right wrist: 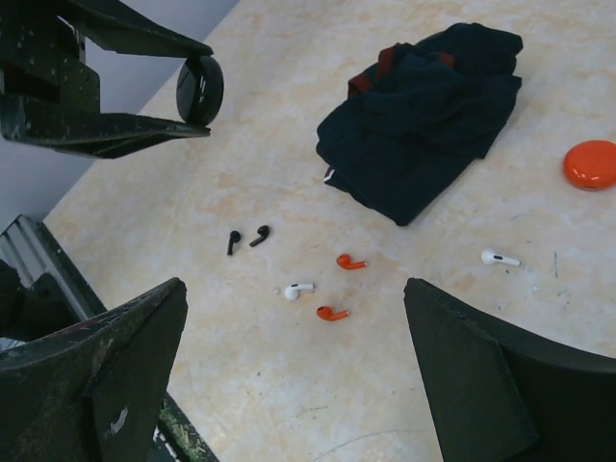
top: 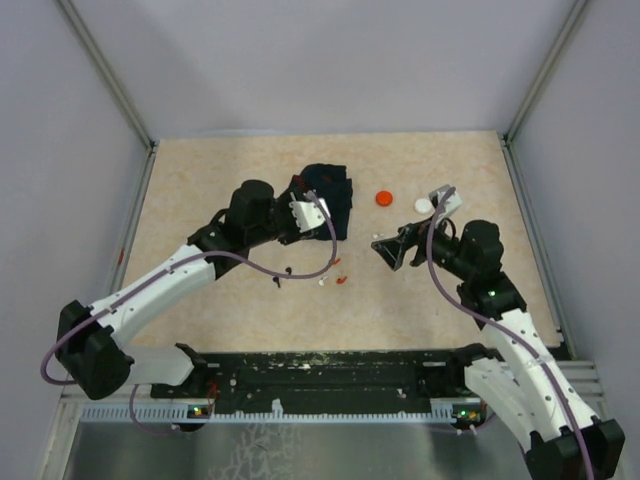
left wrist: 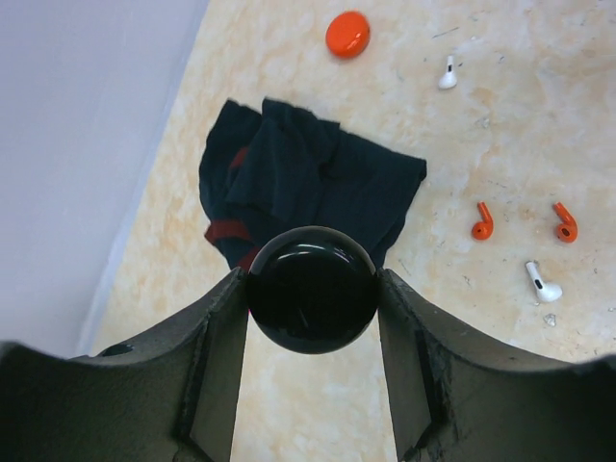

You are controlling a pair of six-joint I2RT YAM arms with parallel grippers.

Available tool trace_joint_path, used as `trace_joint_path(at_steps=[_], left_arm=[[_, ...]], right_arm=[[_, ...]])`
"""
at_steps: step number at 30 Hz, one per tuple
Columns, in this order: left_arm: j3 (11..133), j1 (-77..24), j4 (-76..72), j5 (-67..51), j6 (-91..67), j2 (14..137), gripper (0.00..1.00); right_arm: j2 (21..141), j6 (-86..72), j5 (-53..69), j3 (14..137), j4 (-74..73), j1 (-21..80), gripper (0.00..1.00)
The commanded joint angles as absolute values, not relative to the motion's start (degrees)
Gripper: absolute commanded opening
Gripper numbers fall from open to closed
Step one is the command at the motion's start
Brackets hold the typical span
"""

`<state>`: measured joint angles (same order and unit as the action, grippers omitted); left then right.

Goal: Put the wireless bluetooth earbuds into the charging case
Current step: Pick up the charging case at the center of the board.

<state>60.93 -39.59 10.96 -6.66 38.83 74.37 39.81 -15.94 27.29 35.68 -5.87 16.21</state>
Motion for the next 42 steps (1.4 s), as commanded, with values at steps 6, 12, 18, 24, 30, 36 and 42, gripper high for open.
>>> trace_joint_path(at_steps=[6,12,18,24,30,36,42], left_arm=[[59.12,-47.91,5.94,-5.81,54.58,71.61,0.49],[59.13,-52.73,5.25,-2.82,58.64,72.36,0.48],[59.56,-56.36,5.19,-0.59,60.68,72.88,0.48],[60.19,-58.14,5.25,-0.52,61.00,72.89,0.48],[60.55,-59.12,5.19,-0.23,61.46,73.37,0.48],[60.61,-59.59,4.77,-0.04,61.89,73.57,0.47],[60.69,-59.94,4.67,-0.26,62.16,73.51,0.48]], right_arm=[[47.92,-20.34,38.09,40.35,5.16,16.07,0.87],[50.92,-22.27,41.71,40.33,11.52,17.74,0.80],[53.34,-24.97,44.30,38.80,18.66,19.37,0.74],[55.01,-27.88,45.38,36.59,25.53,20.50,0.67],[57.12,-28.04,45.44,36.30,26.89,22.41,0.62],[59.62,-27.59,45.12,36.15,26.84,23.94,0.58],[61.18,-27.37,45.16,36.03,27.46,24.68,0.54]])
